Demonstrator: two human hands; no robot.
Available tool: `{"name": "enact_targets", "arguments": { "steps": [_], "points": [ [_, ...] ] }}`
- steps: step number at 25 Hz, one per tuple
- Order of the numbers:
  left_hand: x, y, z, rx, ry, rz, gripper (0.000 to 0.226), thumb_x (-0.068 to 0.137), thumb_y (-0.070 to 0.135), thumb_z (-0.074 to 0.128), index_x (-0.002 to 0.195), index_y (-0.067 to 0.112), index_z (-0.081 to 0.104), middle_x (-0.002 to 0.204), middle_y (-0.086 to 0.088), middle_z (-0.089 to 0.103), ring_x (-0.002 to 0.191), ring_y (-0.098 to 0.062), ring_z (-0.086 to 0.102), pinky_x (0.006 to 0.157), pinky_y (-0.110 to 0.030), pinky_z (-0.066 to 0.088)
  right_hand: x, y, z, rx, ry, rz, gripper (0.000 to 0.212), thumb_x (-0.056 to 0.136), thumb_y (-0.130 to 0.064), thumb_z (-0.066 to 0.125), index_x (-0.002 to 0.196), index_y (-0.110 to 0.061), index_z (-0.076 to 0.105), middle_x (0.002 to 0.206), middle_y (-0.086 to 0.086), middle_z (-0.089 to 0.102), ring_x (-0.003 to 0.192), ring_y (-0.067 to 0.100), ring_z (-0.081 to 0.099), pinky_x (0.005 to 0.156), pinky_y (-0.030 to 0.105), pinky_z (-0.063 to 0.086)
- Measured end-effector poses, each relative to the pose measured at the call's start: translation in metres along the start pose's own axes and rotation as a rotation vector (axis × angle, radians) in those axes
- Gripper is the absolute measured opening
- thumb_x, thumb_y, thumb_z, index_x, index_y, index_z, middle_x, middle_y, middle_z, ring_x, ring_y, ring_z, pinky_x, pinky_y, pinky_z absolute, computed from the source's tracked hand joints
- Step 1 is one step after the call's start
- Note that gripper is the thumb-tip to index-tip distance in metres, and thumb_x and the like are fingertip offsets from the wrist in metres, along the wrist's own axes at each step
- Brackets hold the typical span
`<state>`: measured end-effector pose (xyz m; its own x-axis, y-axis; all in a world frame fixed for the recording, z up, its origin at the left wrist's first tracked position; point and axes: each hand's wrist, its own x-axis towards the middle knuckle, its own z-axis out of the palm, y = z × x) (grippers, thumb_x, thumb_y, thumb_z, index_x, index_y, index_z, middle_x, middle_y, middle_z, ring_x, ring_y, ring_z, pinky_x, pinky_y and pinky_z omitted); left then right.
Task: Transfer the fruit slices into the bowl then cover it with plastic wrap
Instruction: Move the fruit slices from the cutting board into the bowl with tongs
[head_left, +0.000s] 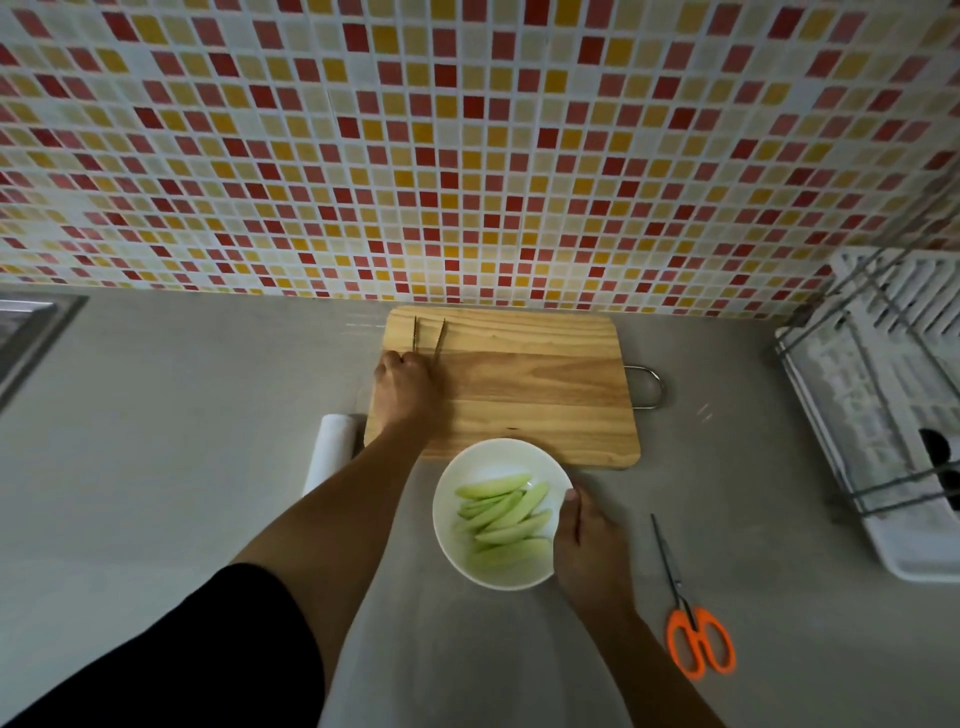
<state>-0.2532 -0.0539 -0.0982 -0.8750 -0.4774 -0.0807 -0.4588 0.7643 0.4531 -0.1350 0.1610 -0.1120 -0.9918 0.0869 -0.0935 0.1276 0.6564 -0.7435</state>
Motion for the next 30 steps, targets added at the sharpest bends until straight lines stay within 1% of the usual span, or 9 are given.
{"name": "enact_targets", "arguments": {
  "steps": [5,7,10,13,17,19,22,26,30],
  "points": [
    [-0.003,-0.002,-0.002,-0.027,-0.025,-0.036,0.062,0.094,0.042,0.049,0.138,0.001,0.035,0.136,-0.021,0.040,0.122,-0.037,0.041,0.100,-0.046,0.039,0.000,0.001,0.000,0.020,-0.009,0.016,0.037,0.098,-0.032,0.030,0.107,-0.013,0.060,0.093,0.012,0.070,0.087,0.032,0.064,0.071,0.035,0.046],
    [-0.011,0.004,-0.012,-0.096,0.043,-0.008,0.071,0.091,0.046,0.052,0.143,0.005,0.027,0.134,-0.021,0.040,0.122,-0.038,0.041,0.101,-0.047,0.038,0.000,0.000,0.000,0.020,-0.016,0.023,0.036,0.098,-0.032,0.030,0.105,-0.013,0.060,0.091,0.012,0.070,0.086,0.032,0.064,0.070,0.035,0.046],
    [-0.045,0.008,-0.024,-0.226,0.080,0.148,0.047,0.093,0.046,0.047,0.123,0.010,0.051,0.114,-0.020,0.060,0.106,-0.039,0.056,0.084,-0.042,0.045,-0.001,-0.001,-0.001,0.017,-0.025,0.041,0.036,0.098,-0.032,0.029,0.103,-0.014,0.059,0.088,0.011,0.069,0.083,0.032,0.063,0.066,0.031,0.041],
    [-0.090,-0.001,-0.024,-0.062,-0.114,0.146,0.053,0.093,0.058,0.032,0.103,0.016,0.063,0.096,-0.016,0.070,0.094,-0.038,0.063,0.073,-0.037,0.043,-0.001,-0.004,-0.005,0.007,-0.048,0.043,0.034,0.098,-0.030,0.030,0.098,-0.011,0.058,0.084,0.015,0.068,0.079,0.035,0.063,0.063,0.033,0.041],
    [-0.121,-0.002,-0.034,-0.127,-0.205,0.167,0.055,0.095,0.055,0.028,0.089,0.011,0.061,0.096,-0.019,0.068,0.096,-0.039,0.060,0.078,-0.040,0.044,-0.001,-0.009,-0.010,-0.014,-0.059,0.020,0.035,0.099,-0.027,0.030,0.098,-0.007,0.060,0.087,0.021,0.068,0.083,0.040,0.061,0.063,0.035,0.039],
    [-0.129,-0.005,-0.042,-0.176,-0.209,0.170,0.049,0.095,0.054,0.030,0.074,0.017,0.053,0.090,-0.016,0.067,0.091,-0.035,0.061,0.073,-0.036,0.042,-0.009,-0.007,-0.012,-0.019,-0.056,0.011,0.036,0.099,-0.027,0.030,0.096,-0.006,0.059,0.088,0.023,0.068,0.084,0.041,0.061,0.062,0.034,0.036],
    [-0.155,-0.020,-0.048,-0.198,-0.231,0.165,0.042,0.094,0.055,0.032,0.068,0.026,0.046,0.078,-0.008,0.061,0.086,-0.031,0.060,0.067,-0.032,0.037,-0.035,0.000,-0.016,-0.027,-0.069,0.015,0.034,0.099,-0.027,0.031,0.092,-0.008,0.058,0.086,0.023,0.068,0.084,0.041,0.061,0.061,0.034,0.032],
    [-0.183,-0.039,-0.045,-0.208,-0.254,0.149,0.049,0.094,0.055,0.034,0.086,0.016,0.063,0.077,-0.001,0.055,0.087,-0.029,0.059,0.068,-0.031,0.036,-0.064,0.011,-0.018,-0.049,-0.088,0.019,0.034,0.099,-0.027,0.032,0.089,-0.007,0.057,0.086,0.025,0.067,0.084,0.043,0.060,0.062,0.036,0.032],
    [-0.192,-0.042,-0.045,-0.223,-0.249,0.167,0.046,0.096,0.050,0.036,0.107,0.015,0.066,0.097,-0.008,0.066,0.094,-0.027,0.060,0.074,-0.032,0.042,-0.067,0.016,-0.016,-0.068,-0.086,0.009,0.033,0.098,-0.028,0.032,0.091,-0.008,0.058,0.086,0.025,0.068,0.085,0.043,0.061,0.064,0.035,0.034]
  ]
}}
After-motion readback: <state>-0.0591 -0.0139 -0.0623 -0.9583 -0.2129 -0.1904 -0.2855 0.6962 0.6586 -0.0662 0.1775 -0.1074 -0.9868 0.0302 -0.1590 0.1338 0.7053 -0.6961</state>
